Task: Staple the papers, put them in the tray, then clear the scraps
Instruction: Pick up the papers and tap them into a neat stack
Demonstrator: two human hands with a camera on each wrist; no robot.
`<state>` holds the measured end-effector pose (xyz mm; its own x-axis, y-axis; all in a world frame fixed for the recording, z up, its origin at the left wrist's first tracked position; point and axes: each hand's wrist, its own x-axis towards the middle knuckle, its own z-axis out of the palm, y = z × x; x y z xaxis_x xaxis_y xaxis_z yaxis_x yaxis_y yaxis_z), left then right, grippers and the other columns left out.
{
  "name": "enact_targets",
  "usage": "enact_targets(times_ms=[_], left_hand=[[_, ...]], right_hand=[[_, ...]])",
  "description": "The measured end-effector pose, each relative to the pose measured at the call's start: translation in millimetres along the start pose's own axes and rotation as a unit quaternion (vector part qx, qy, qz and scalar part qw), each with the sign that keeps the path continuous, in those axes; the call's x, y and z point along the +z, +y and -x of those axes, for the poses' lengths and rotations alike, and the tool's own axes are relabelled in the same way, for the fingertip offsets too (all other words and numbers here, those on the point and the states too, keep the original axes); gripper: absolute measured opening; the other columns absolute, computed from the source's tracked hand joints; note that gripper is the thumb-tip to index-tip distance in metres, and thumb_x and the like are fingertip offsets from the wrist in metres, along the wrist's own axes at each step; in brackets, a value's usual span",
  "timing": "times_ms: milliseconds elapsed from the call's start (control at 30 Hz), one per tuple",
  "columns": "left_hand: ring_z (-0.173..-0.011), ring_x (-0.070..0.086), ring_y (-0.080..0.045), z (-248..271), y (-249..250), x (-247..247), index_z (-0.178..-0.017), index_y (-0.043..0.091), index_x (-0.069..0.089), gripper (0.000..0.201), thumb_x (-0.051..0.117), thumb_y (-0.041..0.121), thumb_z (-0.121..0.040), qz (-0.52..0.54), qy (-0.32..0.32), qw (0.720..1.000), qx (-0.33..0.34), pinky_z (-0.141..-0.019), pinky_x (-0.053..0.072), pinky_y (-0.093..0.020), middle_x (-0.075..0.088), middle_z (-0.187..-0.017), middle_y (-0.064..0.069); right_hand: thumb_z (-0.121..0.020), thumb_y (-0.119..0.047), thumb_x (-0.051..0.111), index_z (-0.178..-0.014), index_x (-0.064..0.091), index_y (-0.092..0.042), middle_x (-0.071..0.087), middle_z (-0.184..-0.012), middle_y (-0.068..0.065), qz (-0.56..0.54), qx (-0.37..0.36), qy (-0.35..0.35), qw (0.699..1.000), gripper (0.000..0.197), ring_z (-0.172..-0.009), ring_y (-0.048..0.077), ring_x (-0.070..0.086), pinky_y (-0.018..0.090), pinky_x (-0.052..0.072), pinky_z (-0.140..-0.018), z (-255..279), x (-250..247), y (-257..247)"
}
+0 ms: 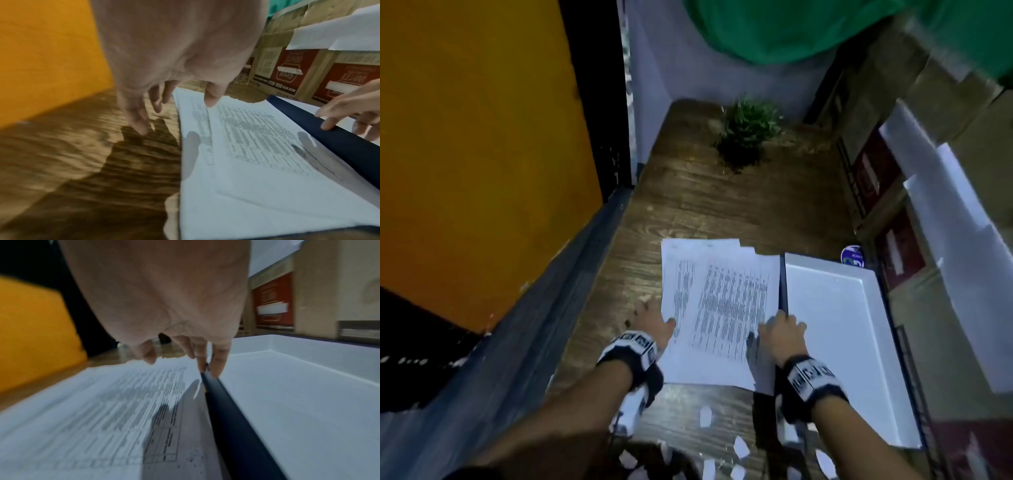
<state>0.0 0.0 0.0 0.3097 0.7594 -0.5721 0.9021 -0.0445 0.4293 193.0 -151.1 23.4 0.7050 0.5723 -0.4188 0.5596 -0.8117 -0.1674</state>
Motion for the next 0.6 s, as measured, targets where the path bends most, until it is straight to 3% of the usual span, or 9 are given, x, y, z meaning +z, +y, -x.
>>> enact_targets(times_ms=[33, 100, 167, 233, 367, 433, 500, 533, 600], left_hand=[[-0.139, 0.024, -0.041, -6, 13, 8, -0.147, 0.009, 0.02, 0.078, 0.052, 0.045, -0.086, -0.003, -0.01, 1.0, -0.023, -0.112, 0.03, -0.05, 0.018, -0.154, -0.018], [-0.141, 0.016, -0.041, -12, 28, 25, -0.148, 0.005, 0.012, 0.089, 0.052, 0.052, -0.084, -0.038, -0.009, 0.998, -0.052, -0.113, 0.027, -0.051, 0.012, -0.155, -0.019], [-0.139, 0.016, -0.038, -11, 40, 41, -0.147, 0.002, 0.012, 0.096, 0.055, 0.056, -0.08, -0.053, 0.019, 0.997, -0.058, -0.111, 0.028, -0.052, 0.015, -0.151, -0.017], [-0.137, 0.019, -0.037, -9, 42, 50, -0.144, 0.003, 0.018, 0.097, 0.061, 0.056, -0.076, -0.041, 0.038, 0.996, -0.074, -0.11, 0.03, -0.051, 0.019, -0.148, -0.016], [-0.134, 0.026, -0.037, -26, 51, 48, -0.138, 0.004, 0.025, 0.092, 0.07, 0.048, -0.07, 0.055, 0.053, 0.99, -0.117, -0.104, 0.035, -0.049, 0.026, -0.144, -0.02], [-0.134, 0.033, -0.038, -37, 52, 42, -0.142, 0.001, 0.019, 0.101, 0.073, 0.044, -0.069, 0.114, 0.042, 0.982, -0.144, -0.104, 0.04, -0.048, 0.028, -0.147, -0.023], [-0.126, 0.049, -0.039, -49, 47, 36, -0.145, -0.004, 0.011, 0.107, 0.074, 0.04, -0.069, 0.155, -0.005, 0.974, -0.166, -0.098, 0.049, -0.048, 0.041, -0.141, -0.025], [-0.119, 0.056, -0.038, -52, 44, 33, -0.144, -0.006, 0.015, 0.105, 0.072, 0.038, -0.069, 0.17, -0.034, 0.97, -0.167, -0.092, 0.053, -0.046, 0.05, -0.135, -0.024], [-0.112, 0.062, -0.035, -65, 34, 35, -0.137, -0.002, 0.038, 0.088, 0.068, 0.04, -0.065, 0.172, -0.057, 0.969, -0.17, -0.084, 0.057, -0.04, 0.059, -0.127, -0.021]], right_hand=[[-0.097, -0.032, 0.019, -0.112, 0.053, -0.009, 0.047, -0.13, 0.018, 0.006, 0.002, 0.008, 1.0, 0.044, -0.12, 0.034, 0.044, 0.041, 0.031, -0.098, -4, 2, -10], [-0.097, -0.03, 0.035, -0.128, 0.05, -0.006, 0.047, -0.135, 0.02, 0.018, 0.03, 0.008, 0.999, 0.042, -0.124, 0.036, 0.045, 0.042, 0.034, -0.102, -13, 9, -25], [-0.091, -0.032, 0.046, -0.136, 0.04, 0.0, 0.045, -0.139, 0.022, 0.018, 0.065, -0.012, 0.998, 0.055, -0.127, 0.037, 0.044, 0.04, 0.038, -0.102, -17, 22, -30], [-0.092, -0.039, 0.045, -0.142, 0.027, 0.003, 0.037, -0.144, 0.023, 0.033, 0.089, -0.015, 0.995, 0.068, -0.132, 0.037, 0.037, 0.042, 0.034, -0.106, -25, 41, -30], [-0.092, -0.046, 0.044, -0.141, 0.024, -0.004, 0.026, -0.144, 0.021, 0.008, 0.114, 0.001, 0.993, 0.068, -0.133, 0.039, 0.025, 0.054, 0.031, -0.106, -29, 56, -40], [-0.091, -0.048, 0.046, -0.14, 0.026, -0.007, 0.024, -0.144, 0.02, -0.003, 0.093, 0.007, 0.996, 0.066, -0.132, 0.039, 0.023, 0.054, 0.032, -0.103, -28, 60, -41], [-0.092, -0.048, 0.045, -0.137, 0.03, -0.009, 0.025, -0.142, 0.02, -0.017, 0.073, -0.001, 0.997, 0.062, -0.131, 0.039, 0.024, 0.053, 0.032, -0.101, -27, 62, -35], [-0.093, -0.046, 0.044, -0.135, 0.033, -0.01, 0.027, -0.14, 0.019, -0.029, 0.065, -0.002, 0.997, 0.056, -0.128, 0.038, 0.026, 0.053, 0.033, -0.1, -27, 59, -32], [-0.095, -0.032, 0.046, -0.13, 0.039, -0.011, 0.034, -0.134, 0.02, -0.055, 0.046, 0.005, 0.997, 0.042, -0.122, 0.038, 0.031, 0.049, 0.038, -0.094, -29, 52, -23]])
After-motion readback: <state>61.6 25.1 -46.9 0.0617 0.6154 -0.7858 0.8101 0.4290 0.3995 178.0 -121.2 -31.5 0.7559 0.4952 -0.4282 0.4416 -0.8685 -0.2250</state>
